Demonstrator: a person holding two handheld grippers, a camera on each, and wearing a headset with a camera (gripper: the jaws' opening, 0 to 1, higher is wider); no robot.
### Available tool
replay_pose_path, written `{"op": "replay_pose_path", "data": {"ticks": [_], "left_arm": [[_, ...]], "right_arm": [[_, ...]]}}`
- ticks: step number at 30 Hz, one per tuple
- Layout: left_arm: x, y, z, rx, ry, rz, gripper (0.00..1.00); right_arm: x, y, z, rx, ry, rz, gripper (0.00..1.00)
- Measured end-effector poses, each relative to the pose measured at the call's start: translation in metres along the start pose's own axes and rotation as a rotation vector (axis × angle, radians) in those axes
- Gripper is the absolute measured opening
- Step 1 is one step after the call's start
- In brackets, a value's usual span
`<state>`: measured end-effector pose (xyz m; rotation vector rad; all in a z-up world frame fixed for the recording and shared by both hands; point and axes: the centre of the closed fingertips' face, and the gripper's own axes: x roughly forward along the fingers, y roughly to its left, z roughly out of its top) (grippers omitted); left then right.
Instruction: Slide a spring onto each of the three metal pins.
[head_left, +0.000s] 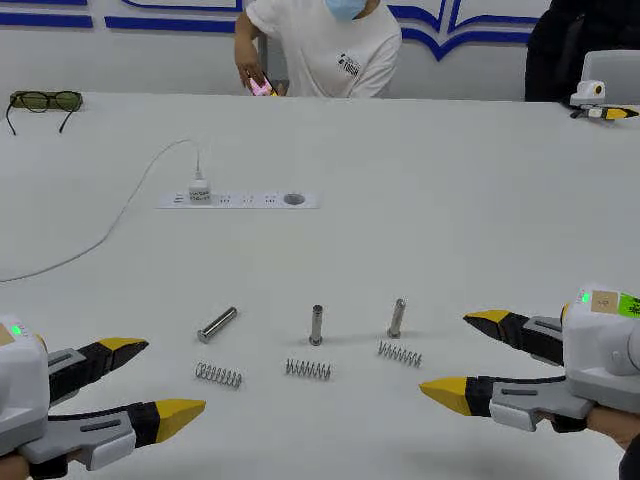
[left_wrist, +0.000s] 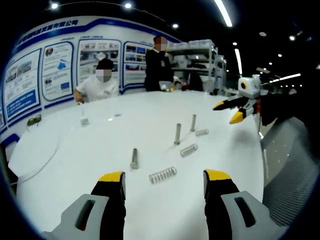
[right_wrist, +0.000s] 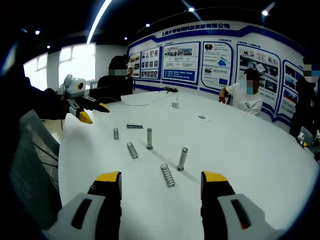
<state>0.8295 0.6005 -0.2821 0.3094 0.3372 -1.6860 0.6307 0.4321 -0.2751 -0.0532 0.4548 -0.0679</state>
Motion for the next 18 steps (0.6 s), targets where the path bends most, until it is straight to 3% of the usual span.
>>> {"op": "replay_pose_path", "data": {"ticks": [18], "left_arm": [[0.018,0.024,0.028,0.048,0.014,-0.002,0.60]], "right_arm": [[-0.002,-0.006,-0.001,0.016,0.002,-0.015,0.65]]}}
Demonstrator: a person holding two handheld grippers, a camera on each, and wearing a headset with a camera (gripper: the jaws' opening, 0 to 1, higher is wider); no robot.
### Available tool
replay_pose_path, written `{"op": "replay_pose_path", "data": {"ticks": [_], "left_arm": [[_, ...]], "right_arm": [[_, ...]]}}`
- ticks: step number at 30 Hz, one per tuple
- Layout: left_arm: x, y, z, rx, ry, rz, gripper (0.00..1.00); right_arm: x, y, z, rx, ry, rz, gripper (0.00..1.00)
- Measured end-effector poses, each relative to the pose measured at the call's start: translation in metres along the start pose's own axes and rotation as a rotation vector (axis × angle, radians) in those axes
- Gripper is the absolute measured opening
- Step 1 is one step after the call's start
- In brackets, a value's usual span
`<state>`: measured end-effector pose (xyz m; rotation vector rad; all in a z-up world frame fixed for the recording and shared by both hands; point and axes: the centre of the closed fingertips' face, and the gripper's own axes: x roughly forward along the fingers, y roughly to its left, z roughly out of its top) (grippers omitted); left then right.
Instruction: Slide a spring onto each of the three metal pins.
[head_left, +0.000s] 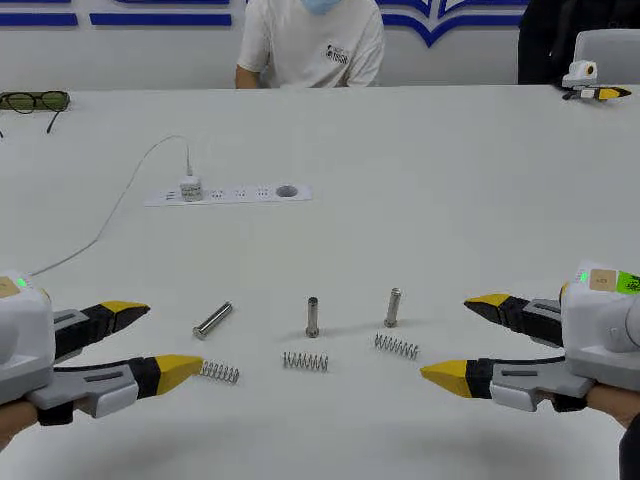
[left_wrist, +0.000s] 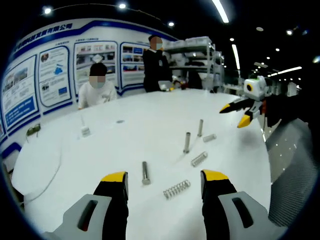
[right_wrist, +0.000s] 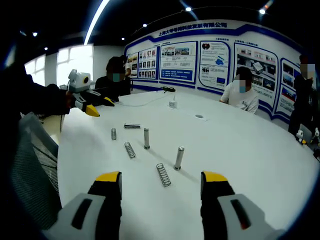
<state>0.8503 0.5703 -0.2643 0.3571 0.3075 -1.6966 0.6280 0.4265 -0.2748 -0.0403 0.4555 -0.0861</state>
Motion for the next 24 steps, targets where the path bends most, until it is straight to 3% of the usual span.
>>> {"op": "replay_pose_path", "data": {"ticks": [5,16,24], "left_arm": [[0.007,0.009,0.007,-0.015,0.004,-0.005,0.56],[0.025,0.024,0.016,0.030,0.061,-0.008,0.50],[0.049,0.031,0.013,0.050,0.146,-0.018,0.40]], "right_arm": [[0.000,0.000,0.000,0.000,0.002,0.000,0.65],[0.000,-0.001,0.003,-0.002,-0.007,0.000,0.65],[-0.001,-0.001,0.005,0.003,-0.007,-0.005,0.65]]}}
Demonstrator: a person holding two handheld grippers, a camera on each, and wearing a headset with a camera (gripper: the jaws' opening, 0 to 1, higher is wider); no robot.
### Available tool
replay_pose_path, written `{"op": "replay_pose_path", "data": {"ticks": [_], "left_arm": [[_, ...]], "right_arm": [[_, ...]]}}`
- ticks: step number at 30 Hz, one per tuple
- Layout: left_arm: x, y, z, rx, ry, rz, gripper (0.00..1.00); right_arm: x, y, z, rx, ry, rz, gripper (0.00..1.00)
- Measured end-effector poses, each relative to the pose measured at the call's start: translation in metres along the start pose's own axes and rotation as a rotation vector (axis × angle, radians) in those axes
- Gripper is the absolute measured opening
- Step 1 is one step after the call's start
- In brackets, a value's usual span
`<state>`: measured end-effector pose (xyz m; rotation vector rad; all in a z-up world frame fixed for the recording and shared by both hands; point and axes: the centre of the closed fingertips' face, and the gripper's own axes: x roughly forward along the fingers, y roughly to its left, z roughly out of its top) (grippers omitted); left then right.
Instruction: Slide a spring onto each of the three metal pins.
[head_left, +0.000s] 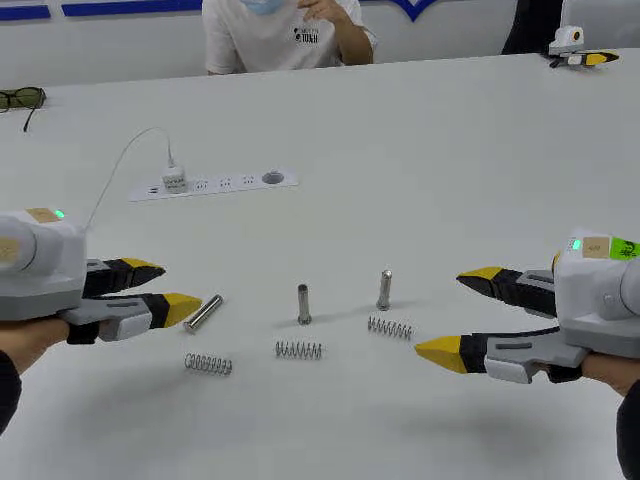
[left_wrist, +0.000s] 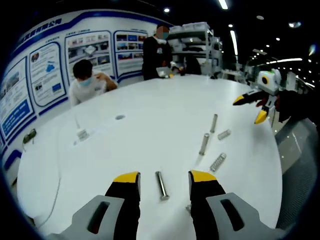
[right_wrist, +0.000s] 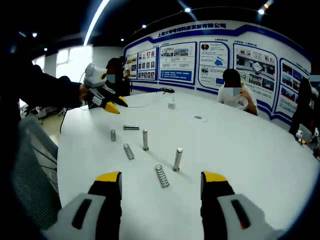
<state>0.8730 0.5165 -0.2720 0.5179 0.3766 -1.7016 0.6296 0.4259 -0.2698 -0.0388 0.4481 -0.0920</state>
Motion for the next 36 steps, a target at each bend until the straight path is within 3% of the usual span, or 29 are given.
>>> {"op": "replay_pose_path", "data": {"ticks": [17,27,36], "left_arm": [[0.048,0.007,-0.022,-0.043,0.221,0.006,0.29],[0.059,0.013,-0.027,-0.061,0.292,0.033,0.18],[0.067,0.012,-0.038,-0.065,0.407,0.041,0.19]], "right_arm": [[-0.001,-0.002,-0.001,0.005,0.008,-0.009,0.64],[0.000,-0.002,0.000,0.000,0.005,-0.002,0.64],[-0.001,-0.002,0.002,-0.005,0.000,0.001,0.64]]}}
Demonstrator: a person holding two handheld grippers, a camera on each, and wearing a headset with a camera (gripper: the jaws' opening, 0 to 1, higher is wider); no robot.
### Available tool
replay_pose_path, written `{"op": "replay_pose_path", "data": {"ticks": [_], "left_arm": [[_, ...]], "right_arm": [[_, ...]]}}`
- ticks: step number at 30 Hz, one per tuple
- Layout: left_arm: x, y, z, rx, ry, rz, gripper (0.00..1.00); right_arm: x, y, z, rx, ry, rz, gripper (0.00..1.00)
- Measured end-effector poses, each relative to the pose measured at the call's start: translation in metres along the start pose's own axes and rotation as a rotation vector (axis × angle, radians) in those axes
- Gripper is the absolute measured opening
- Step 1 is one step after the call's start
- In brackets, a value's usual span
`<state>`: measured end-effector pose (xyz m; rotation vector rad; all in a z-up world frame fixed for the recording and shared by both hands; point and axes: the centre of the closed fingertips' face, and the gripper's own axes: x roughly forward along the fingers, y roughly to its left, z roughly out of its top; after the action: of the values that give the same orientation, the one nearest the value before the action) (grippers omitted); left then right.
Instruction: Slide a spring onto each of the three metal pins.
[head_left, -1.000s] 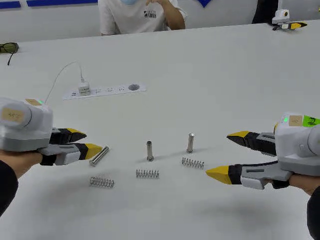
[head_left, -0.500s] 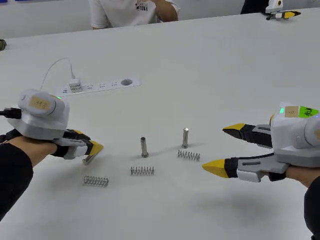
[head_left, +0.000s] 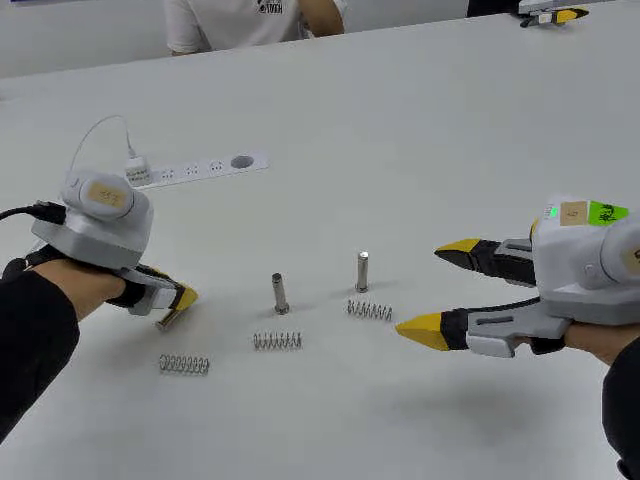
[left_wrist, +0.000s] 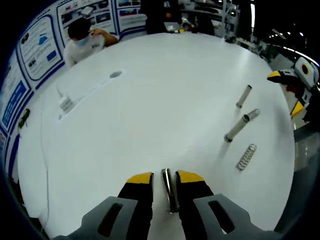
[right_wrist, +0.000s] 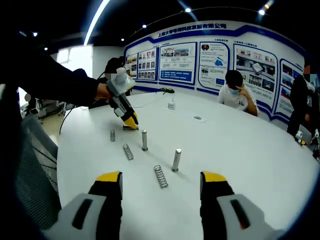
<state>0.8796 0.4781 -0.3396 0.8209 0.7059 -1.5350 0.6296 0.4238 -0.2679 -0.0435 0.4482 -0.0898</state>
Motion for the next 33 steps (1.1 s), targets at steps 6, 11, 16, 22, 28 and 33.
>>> {"op": "replay_pose_path", "data": {"ticks": [6,11,16,22,28,33], "left_arm": [[0.0012,0.0007,0.0019,0.006,0.027,0.009,0.16],[0.0025,-0.0002,-0.0001,0.005,0.055,0.010,0.14],[0.0047,-0.0012,-0.0026,0.006,0.076,0.011,0.12],[0.0077,-0.0013,-0.0054,0.013,0.102,0.017,0.12],[0.0090,0.0004,-0.0050,0.004,0.113,0.018,0.10],[0.0096,0.0014,-0.0052,-0.002,0.133,0.020,0.10]], "right_arm": [[0.0006,0.0009,-0.0006,-0.003,0.002,0.006,0.64],[0.0008,0.0010,-0.0007,-0.003,0.002,0.007,0.64],[0.0008,0.0012,-0.0006,-0.004,0.001,0.007,0.63],[0.0009,0.0011,-0.0013,-0.005,0.003,0.007,0.63],[0.0007,0.0005,-0.0023,-0.004,0.006,0.007,0.63],[0.0009,0.0008,-0.0021,-0.005,0.005,0.008,0.63]]}}
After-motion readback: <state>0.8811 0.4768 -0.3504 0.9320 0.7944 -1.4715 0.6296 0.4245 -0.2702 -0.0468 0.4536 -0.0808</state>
